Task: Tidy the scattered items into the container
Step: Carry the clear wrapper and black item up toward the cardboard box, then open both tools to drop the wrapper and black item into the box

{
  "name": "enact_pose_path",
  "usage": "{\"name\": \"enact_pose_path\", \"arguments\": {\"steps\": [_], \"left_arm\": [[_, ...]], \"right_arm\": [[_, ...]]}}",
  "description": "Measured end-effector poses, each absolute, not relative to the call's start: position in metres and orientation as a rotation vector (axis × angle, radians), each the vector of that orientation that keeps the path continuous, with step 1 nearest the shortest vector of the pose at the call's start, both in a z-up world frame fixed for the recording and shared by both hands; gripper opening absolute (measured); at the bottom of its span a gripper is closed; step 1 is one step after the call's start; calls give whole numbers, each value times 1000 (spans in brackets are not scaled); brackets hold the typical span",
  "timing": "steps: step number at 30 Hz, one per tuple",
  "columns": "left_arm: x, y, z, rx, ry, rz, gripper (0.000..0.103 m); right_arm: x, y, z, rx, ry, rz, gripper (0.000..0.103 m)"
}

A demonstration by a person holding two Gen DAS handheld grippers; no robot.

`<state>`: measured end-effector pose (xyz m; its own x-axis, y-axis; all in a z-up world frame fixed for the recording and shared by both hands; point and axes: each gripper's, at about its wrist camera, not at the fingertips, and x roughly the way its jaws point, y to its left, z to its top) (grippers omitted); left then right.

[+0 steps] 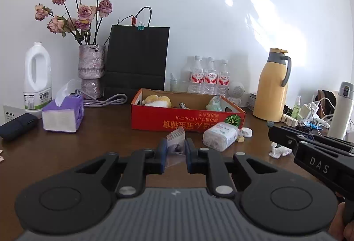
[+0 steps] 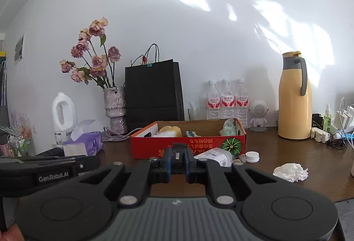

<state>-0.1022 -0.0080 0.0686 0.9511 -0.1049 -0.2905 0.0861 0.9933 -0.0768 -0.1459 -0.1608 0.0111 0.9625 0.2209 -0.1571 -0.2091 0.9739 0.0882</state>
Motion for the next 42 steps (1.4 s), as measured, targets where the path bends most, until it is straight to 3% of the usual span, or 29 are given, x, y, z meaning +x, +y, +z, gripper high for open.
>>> {"name": "enact_pose_path", "arguments": {"steps": [9, 18, 25, 33, 37, 42], "left_arm": [[-149, -7, 76, -42, 196, -76, 17], [-157, 0, 78, -55, 221, -71, 18], [-89, 4, 107, -54, 211, -77, 18], [40, -8, 198, 4, 62, -87, 18], [127, 0, 210, 22, 250, -136, 18], [248, 18, 165, 12, 658, -173, 17]], "right_arm": [[-188, -156, 20, 37, 114, 206, 11], [-201, -146, 27, 12, 123, 216, 11], [-156, -146, 64, 28, 69, 202, 11], [-35, -157, 152, 29, -91, 194, 11], [47, -173, 188, 3, 68, 210, 11], [184, -197, 175, 96, 548, 255, 11]]}}
